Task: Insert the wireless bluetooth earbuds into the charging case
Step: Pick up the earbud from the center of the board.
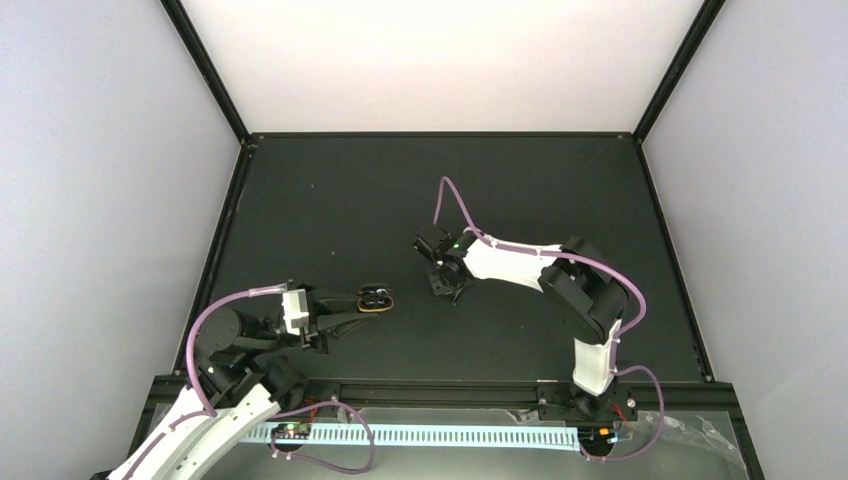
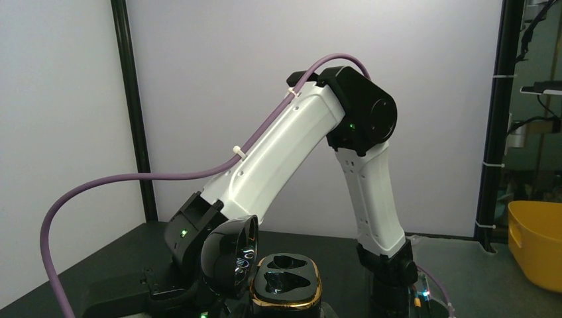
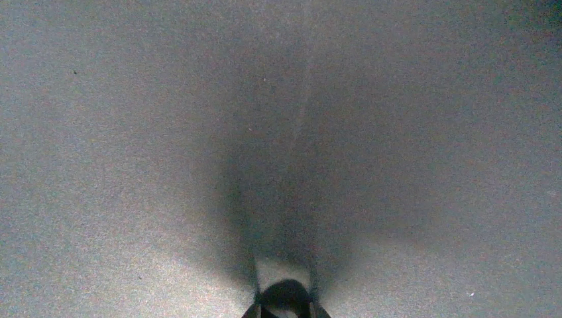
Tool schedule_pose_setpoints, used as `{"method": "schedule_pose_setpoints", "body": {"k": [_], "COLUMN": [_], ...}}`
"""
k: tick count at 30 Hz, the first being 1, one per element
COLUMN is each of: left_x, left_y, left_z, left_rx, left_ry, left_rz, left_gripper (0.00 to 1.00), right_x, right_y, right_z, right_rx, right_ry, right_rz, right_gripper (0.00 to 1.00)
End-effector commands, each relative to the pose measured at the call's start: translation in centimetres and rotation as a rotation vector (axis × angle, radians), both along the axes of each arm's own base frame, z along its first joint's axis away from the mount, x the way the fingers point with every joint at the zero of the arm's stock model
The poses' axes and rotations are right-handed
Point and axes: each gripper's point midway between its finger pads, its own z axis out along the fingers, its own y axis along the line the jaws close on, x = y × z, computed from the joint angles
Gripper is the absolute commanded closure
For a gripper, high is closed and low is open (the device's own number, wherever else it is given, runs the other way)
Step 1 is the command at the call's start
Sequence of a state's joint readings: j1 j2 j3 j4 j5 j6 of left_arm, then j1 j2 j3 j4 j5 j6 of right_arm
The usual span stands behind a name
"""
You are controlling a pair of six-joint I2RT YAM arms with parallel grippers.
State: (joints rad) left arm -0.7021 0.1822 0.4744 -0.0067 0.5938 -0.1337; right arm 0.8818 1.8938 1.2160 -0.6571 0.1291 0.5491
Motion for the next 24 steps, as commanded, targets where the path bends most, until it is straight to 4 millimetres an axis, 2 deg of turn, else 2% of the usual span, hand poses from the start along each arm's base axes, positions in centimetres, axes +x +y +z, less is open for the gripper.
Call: {"method": "schedule_pose_setpoints", "body": {"k": [1,7,13,18,21,24], "left_x": [-0.8,-0.6,-0.5,-0.4,-0.3,-0.3], "left_y": [0.3,0.2,0.1,0.1,0.1,0.0], "left_z": [1.0,0.9,0.9,0.8,0.7,0.8], "left_rx": [-0.023,-0.020,-0.018,-0.014,-0.013,-0.015], "left_ry": [-0.036,-0.032,-0.030,-0.027,-0.024,-0.023], "left_rz": [-0.019,-0.018,-0.015,-0.011,-0.008,-0.008], "left_gripper": [0.99,0.98,0.98,0.98,0.98,0.99], "right_x": [-2.3,-2.1,-1.2,-0.6,0.0,0.9], "right_y": [-1.3,-1.4,-1.6,-1.5,-1.4,-1.1], "right_z": [-2.5,-1.8,-0.1,1.2,2.6,5.0], "right_rx": [-0.035,-0.014,0.017,0.051,0.098,0.163], "right_ry": [0.098,0.067,-0.009,-0.067,-0.125,-0.208], "right_rz": [-0.011,-0.020,-0.049,-0.071,-0.087,-0.101], "right_gripper": [0.86,0.92,0.99,0.99,0.99,0.99]}}
